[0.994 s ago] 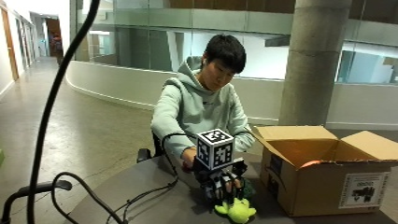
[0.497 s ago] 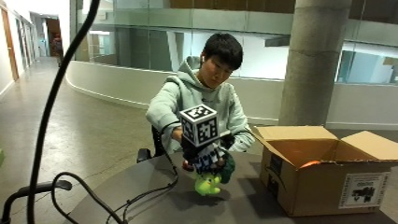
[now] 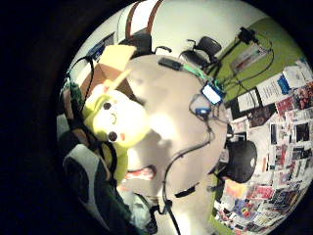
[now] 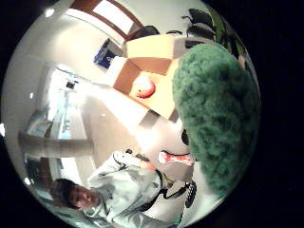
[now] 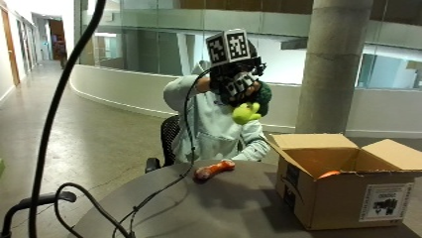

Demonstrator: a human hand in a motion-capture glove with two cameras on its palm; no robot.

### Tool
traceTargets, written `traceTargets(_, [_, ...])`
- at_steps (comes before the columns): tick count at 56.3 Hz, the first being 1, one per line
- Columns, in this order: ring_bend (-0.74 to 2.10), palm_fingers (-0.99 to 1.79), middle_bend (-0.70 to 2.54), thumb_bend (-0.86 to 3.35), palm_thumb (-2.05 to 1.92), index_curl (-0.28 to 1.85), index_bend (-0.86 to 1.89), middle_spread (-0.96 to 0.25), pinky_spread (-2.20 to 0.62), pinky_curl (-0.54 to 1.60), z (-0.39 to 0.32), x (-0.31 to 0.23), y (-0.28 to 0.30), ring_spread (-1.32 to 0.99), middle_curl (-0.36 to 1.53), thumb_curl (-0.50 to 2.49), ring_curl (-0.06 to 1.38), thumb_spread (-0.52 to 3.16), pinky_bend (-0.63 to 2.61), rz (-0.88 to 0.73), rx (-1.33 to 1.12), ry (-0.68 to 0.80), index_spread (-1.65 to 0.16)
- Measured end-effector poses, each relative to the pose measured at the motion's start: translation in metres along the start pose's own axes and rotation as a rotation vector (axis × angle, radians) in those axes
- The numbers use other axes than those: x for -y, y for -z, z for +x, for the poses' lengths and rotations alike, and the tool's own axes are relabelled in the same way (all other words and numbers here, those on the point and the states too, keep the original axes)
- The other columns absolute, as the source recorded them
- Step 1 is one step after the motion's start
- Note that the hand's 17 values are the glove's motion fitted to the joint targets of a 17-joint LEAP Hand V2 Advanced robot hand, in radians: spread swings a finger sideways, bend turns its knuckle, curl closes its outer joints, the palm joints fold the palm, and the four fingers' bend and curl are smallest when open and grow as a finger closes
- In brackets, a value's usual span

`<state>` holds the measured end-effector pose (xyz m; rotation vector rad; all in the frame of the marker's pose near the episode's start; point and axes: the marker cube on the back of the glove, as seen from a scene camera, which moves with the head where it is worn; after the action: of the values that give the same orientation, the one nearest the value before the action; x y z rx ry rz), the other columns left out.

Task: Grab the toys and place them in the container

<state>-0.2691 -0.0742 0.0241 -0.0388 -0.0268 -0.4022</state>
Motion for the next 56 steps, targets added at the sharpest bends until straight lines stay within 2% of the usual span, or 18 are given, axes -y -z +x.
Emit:
traceTargets(8, [1.55, 1.03, 1.03, 0.11, 0.68, 0.67, 0.43, -0.31, -0.40, 0.59, -0.042, 0.024, 0.004, -0.28, 0.69, 0.98, 0.61, 0.73, 1.27, 0.137, 0.044, 0.067, -0.26])
traceTargets(16, [1.55, 0.94, 1.04, 0.05, 0.61, 0.75, 0.34, -0.31, -0.40, 0.62, -0.086, 0.046, -0.015, -0.28, 0.75, 0.99, 0.61, 0.73, 1.32, 0.355, 0.131, 0.114, -0.27])
traceTargets(19, [1.57, 0.80, 1.00, 0.01, 0.58, 0.74, 0.19, -0.30, -0.39, 0.61, -0.098, 0.056, -0.030, -0.28, 0.75, 0.97, 0.61, 0.77, 1.33, 0.343, 0.178, 0.117, -0.26])
traceTargets(21, [1.57, 0.70, 0.95, -0.03, 0.50, 0.73, 0.12, -0.29, -0.39, 0.60, -0.103, 0.064, -0.045, -0.27, 0.74, 0.92, 0.60, 0.88, 1.31, 0.257, 0.198, 0.115, -0.25])
traceTargets(22, [1.53, 0.63, 0.93, -0.04, 0.45, 0.71, 0.09, -0.28, -0.38, 0.59, -0.105, 0.067, -0.054, -0.27, 0.74, 0.89, 0.58, 0.94, 1.30, 0.189, 0.206, 0.110, -0.25])
traceTargets(24, [1.45, 0.18, 0.81, -0.08, 0.34, 0.68, 0.04, -0.26, -0.34, 0.60, -0.110, 0.070, -0.070, -0.26, 0.71, 0.82, 0.57, 1.01, 1.29, 0.043, 0.222, 0.090, -0.25])
traceTargets(25, [1.46, 0.16, 0.81, -0.07, 0.32, 0.69, 0.07, -0.25, -0.33, 0.61, -0.113, 0.071, -0.076, -0.25, 0.72, 0.80, 0.59, 1.04, 1.31, -0.013, 0.228, 0.075, -0.25])
traceTargets(26, [1.17, -0.43, 0.64, -0.13, 0.21, 0.68, 0.13, -0.20, -0.25, 0.59, -0.115, 0.072, -0.081, -0.22, 0.65, 0.76, 0.51, 1.03, 1.23, -0.051, 0.234, 0.063, -0.25])
traceTargets(28, [0.92, -0.64, 0.52, -0.13, 0.11, 0.64, 0.14, -0.14, -0.19, 0.56, -0.119, 0.072, -0.087, -0.16, 0.60, 0.71, 0.46, 1.03, 1.18, -0.085, 0.243, 0.053, -0.24])
traceTargets(32, [0.61, -0.58, 0.33, -0.08, 0.01, 0.55, 0.09, -0.07, -0.10, 0.47, -0.120, 0.071, -0.094, -0.10, 0.52, 0.64, 0.32, 1.05, 1.06, -0.090, 0.252, 0.062, -0.23])
traceTargets(37, [0.42, -0.46, 0.20, -0.05, -0.02, 0.46, 0.05, -0.01, -0.04, 0.41, -0.117, 0.061, -0.095, -0.06, 0.46, 0.57, 0.24, 1.07, 0.95, -0.102, 0.281, 0.045, -0.22])
traceTargets(46, [0.27, -0.35, 0.12, -0.03, -0.02, 0.36, 0.05, 0.03, 0.01, 0.36, -0.100, 0.032, -0.085, -0.02, 0.40, 0.49, 0.21, 1.11, 0.84, -0.115, 0.255, 0.036, -0.19])
traceTargets(56, [0.22, -0.26, 0.13, -0.02, -0.01, 0.29, 0.08, 0.04, 0.03, 0.34, -0.069, -0.014, -0.078, 0.00, 0.34, 0.43, 0.22, 1.16, 0.77, -0.101, 0.253, 0.038, -0.18])
